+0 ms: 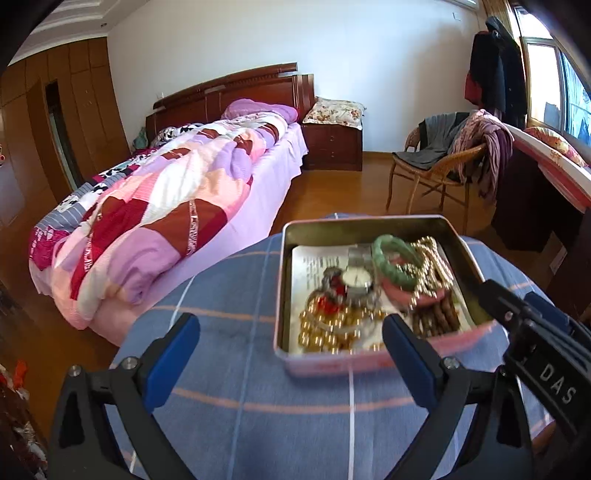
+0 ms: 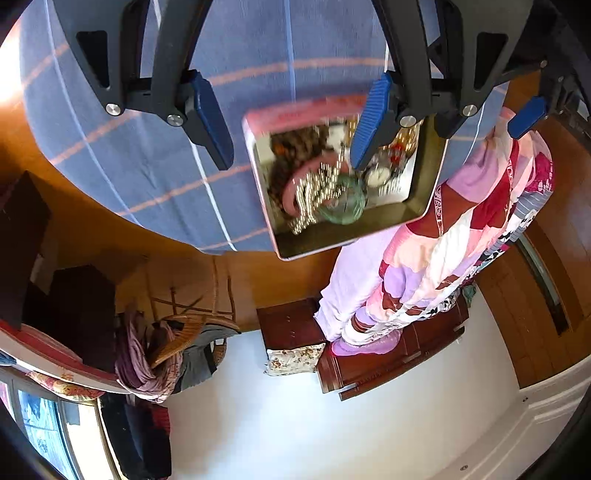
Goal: Organize jewelry
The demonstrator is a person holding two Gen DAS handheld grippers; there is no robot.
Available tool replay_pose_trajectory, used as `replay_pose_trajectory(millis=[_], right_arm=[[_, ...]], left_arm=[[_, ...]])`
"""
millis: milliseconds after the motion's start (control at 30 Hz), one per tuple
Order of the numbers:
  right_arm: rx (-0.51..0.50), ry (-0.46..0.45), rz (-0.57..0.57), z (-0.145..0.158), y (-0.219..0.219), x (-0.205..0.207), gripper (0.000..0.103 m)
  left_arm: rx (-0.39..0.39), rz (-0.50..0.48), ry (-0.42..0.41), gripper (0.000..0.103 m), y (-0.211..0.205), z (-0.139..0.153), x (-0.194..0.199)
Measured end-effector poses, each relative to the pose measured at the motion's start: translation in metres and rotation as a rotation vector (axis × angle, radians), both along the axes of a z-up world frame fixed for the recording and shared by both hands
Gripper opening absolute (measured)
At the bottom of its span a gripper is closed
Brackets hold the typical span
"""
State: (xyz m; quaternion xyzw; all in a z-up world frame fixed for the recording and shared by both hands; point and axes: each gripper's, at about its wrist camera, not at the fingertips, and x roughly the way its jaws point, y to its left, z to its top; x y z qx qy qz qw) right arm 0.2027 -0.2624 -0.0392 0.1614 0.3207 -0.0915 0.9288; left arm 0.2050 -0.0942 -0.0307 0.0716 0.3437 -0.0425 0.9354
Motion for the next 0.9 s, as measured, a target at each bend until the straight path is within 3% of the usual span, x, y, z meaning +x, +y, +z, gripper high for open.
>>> replay_pose_trajectory(millis=[200,400,633,900], right_arm=[[-0.024,0.001,-0.013,0.01,0.008,-0.054,0.069],[-0.003,-0.021,-0.012,0.02,0.014,-0.104,0.069],[-0.091,-0.124,-0.027,0.051,0.031,-0.16,0.069],[-0.167,-0.252,-0.041,0.089,0.047,-0.207,0.071]], left_arm=[[0.012,0.011,0.011,0.101,0.009,0.004,-0.036],[-0.004,0.004,-0.029,0.103,0.02,0.015,-0.081],[-0.064,-0.008,-0.099,0.103,0.036,0.029,-0.128],[-0.078,-0.005,-0.187,0.103,0.046,0.048,-0.162]])
